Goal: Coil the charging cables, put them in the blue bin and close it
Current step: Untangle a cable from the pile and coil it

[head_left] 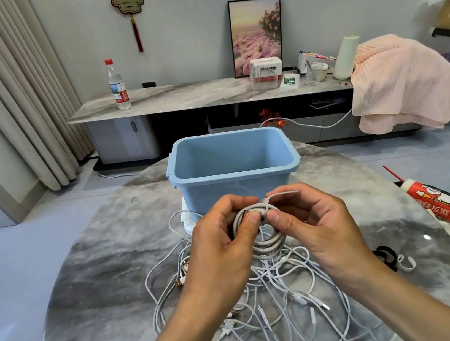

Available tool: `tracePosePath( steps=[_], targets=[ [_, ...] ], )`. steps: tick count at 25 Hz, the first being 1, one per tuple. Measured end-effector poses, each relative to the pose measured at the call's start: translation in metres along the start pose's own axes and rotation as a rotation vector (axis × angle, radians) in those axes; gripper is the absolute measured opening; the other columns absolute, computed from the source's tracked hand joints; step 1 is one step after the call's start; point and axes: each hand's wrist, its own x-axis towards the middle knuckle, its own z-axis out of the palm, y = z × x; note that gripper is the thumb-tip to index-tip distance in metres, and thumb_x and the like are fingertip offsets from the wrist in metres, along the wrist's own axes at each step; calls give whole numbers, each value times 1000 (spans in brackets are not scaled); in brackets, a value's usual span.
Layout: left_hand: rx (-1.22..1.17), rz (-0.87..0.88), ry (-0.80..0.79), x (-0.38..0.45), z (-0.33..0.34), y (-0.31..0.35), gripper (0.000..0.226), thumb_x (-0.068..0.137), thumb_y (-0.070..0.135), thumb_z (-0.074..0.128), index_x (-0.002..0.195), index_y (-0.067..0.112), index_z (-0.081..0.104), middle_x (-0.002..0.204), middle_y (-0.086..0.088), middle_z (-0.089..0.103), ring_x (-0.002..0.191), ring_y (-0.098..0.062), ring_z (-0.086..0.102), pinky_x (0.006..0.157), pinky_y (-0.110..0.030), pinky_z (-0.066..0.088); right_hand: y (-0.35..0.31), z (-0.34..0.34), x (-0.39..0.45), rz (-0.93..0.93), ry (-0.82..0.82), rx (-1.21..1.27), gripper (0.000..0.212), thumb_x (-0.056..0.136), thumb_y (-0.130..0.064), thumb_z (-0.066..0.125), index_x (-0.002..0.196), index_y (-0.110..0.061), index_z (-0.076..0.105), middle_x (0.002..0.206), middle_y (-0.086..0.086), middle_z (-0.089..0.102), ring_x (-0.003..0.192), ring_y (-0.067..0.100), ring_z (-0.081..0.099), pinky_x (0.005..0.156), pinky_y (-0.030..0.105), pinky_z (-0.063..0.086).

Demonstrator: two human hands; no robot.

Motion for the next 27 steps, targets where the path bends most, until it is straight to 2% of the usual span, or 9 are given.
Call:
tracePosePath(
  steps=[3, 5, 8, 12, 16, 20, 22, 24, 27],
  targets=[
    [-23, -18, -19, -1, 0, 0, 12, 92, 6, 64, 98, 16, 69, 87, -1, 76, 82, -17, 71, 77, -31, 56, 1, -1, 0, -54, -48, -145, 23, 77, -11, 79, 97, -20, 70, 94, 5, 74, 88, 16, 71, 78, 23, 55],
    [-77, -54, -33, -1, 0, 0, 14, 93, 3, 62, 97, 14, 69, 86, -2, 76, 80, -12, 70, 75, -25, 54, -2, -1, 0, -14, -47, -111, 24, 75, -14, 77, 98, -17, 71, 93, 5, 75, 86, 16, 72, 76, 22, 55],
    [-81, -42, -76, -1, 2, 1, 9, 92, 7, 65, 96, 14, 68, 85, -3, 76, 81, -13, 70, 77, -28, 55, -10, -3, 2, -31, -51, -152, 20, 76, -17, 74, 96, -14, 73, 87, 3, 75, 78, 14, 71, 71, 20, 54],
    [20, 33, -105, -1, 4, 2, 14, 86, 18, 63, 98, 19, 70, 88, 0, 76, 84, -17, 72, 82, -39, 57, -16, -9, 7, -182, -14, -340, 6, 81, -15, 77, 86, -17, 77, 78, -2, 72, 70, 12, 70, 66, 24, 54],
    [216, 150, -117, -2, 3, 9, 21, 88, 20, 61, 103, 34, 68, 89, 13, 75, 84, -9, 71, 81, -36, 57, -21, -14, 8, -379, 1, -587, 3, 82, -12, 76, 84, -12, 79, 81, -5, 72, 75, 11, 70, 67, 26, 55],
    [272, 188, -158, 0, 2, 15, 27, 89, 21, 60, 111, 34, 67, 94, 12, 75, 90, -11, 70, 83, -36, 56, -29, -15, 8, -604, -6, -817, 4, 85, -12, 75, 84, -9, 77, 81, -4, 71, 75, 11, 66, 67, 28, 53],
    [221, 168, -179, 2, -1, 18, 35, 89, 20, 61, 117, 40, 64, 100, 18, 75, 97, -4, 69, 89, -32, 55, -32, -15, 10, -559, 31, -767, 6, 86, -11, 74, 81, -8, 76, 77, -4, 71, 73, 10, 66, 66, 29, 52],
    [233, 192, -184, 1, -4, 21, 38, 88, 21, 61, 119, 45, 60, 106, 25, 71, 105, 2, 65, 94, -27, 51, -33, -9, 9, -406, 99, -654, 7, 86, -9, 73, 79, -10, 74, 72, -6, 70, 69, 8, 66, 64, 27, 52],
    [303, 234, -166, -2, -5, 24, 37, 88, 25, 61, 115, 50, 57, 104, 33, 68, 101, 8, 65, 90, -23, 52, -31, 3, 7, -148, 204, -399, 15, 87, -8, 72, 73, -13, 72, 64, 2, 67, 60, 7, 60, 60, 29, 50]
  ],
)
